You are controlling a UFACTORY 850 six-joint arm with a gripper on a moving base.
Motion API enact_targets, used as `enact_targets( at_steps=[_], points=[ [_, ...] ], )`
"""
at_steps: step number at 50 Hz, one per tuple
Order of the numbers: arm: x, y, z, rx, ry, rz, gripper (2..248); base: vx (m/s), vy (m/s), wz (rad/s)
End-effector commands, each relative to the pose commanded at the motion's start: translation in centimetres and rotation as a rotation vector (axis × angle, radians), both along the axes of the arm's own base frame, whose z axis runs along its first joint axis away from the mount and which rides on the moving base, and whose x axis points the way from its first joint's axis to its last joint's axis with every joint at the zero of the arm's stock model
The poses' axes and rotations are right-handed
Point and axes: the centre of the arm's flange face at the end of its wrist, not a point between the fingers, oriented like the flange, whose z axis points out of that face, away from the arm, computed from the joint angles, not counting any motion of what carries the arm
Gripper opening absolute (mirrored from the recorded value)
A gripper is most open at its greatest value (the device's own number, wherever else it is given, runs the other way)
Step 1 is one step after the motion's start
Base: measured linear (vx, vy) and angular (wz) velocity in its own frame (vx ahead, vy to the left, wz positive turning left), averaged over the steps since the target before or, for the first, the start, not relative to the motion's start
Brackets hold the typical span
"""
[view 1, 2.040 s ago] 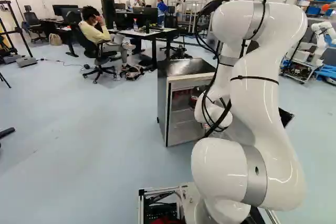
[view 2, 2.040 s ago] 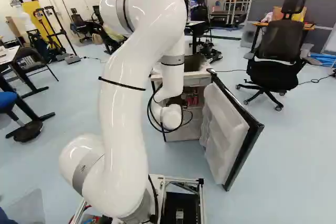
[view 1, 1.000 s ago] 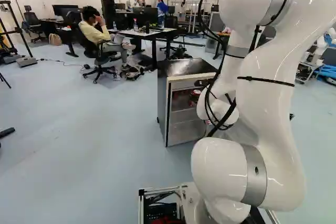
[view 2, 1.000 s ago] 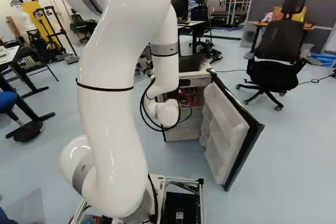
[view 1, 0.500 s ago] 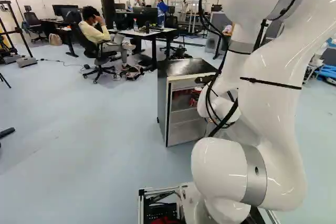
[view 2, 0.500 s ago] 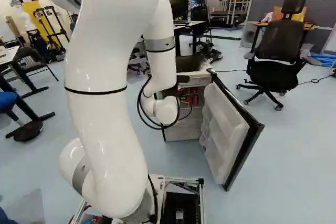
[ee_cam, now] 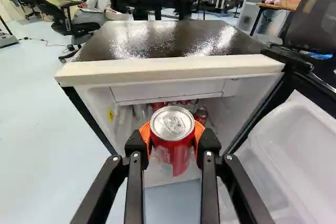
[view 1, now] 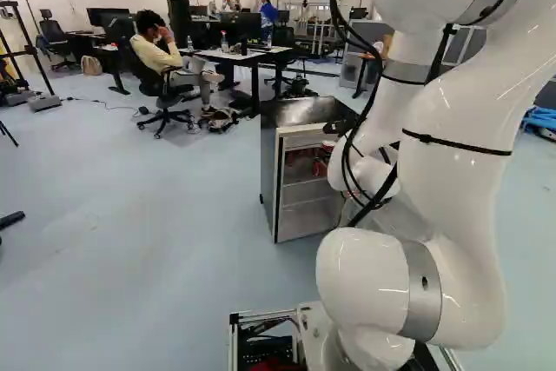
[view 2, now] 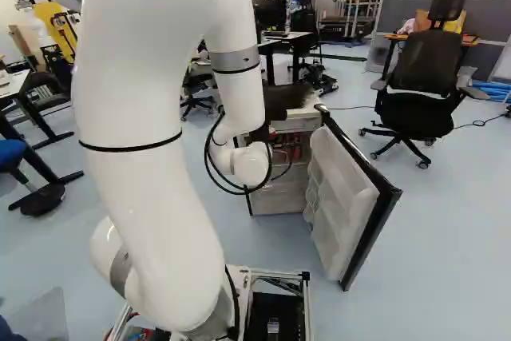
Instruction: Grab a drink from the fridge
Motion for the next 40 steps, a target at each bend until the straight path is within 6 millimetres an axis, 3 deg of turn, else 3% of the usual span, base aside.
enact_targets(
  at_steps=[40],
  points=[
    [0.3, 0.1, 3.4, -0.039, -0.021, 0.005, 99, 0.000, 0.000, 0.000]
  ],
)
